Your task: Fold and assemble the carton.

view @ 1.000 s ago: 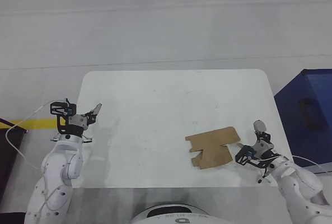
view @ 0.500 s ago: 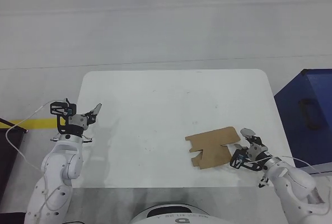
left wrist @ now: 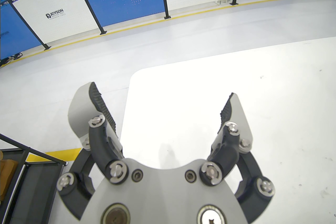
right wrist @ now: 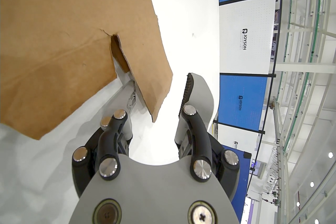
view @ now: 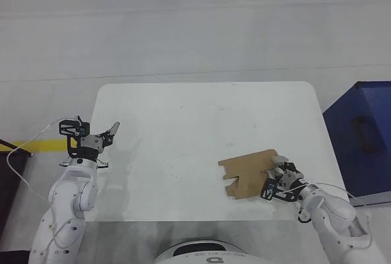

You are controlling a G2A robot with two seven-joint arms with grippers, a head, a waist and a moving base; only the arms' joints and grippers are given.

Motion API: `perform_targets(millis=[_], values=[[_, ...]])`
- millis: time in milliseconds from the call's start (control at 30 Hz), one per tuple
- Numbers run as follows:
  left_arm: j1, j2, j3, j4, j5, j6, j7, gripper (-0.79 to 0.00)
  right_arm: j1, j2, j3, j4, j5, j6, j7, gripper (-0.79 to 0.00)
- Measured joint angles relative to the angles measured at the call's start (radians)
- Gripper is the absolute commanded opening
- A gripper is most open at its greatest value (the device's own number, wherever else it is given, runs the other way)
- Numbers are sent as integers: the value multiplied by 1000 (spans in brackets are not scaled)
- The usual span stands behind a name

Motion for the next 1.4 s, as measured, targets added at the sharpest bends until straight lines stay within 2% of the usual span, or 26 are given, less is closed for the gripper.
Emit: perform_targets(millis=[67, 167, 200, 233, 300, 400, 633, 833, 933, 1300, 1400], values=[[0, 0, 0, 0, 0, 0, 0, 0, 7, -1, -18, -3, -15, 5, 9, -449], [0, 0, 0, 0, 0, 0, 0, 0, 22, -3, -47, -4, -39, 20, 31, -576], [0, 0, 0, 0, 0, 0, 0, 0, 29, -3, -58, -2, -48, 25, 41, -723], [0, 0, 0, 0, 0, 0, 0, 0, 42, -5, -73, 3, -61, 35, 57, -785], [0, 0, 0, 0, 0, 0, 0, 0, 63, -8, -95, 13, -81, 61, 84, -785], [0, 0, 0, 0, 0, 0, 0, 0, 90, -16, -131, 7, -118, 202, 106, -785], [0, 0, 0, 0, 0, 0, 0, 0, 82, -40, -235, -64, -182, 770, 51, -785], [0, 0, 0, 0, 0, 0, 0, 0, 144, -75, -359, -109, -252, 1175, 91, -785], [0, 0, 0, 0, 0, 0, 0, 0, 162, -86, -371, -91, -301, 1314, 120, -785], [0, 0, 0, 0, 0, 0, 0, 0, 164, -86, -367, -88, -293, 1317, 122, -785], [0, 0, 0, 0, 0, 0, 0, 0, 216, -88, -303, -44, -260, 1286, 179, -785]])
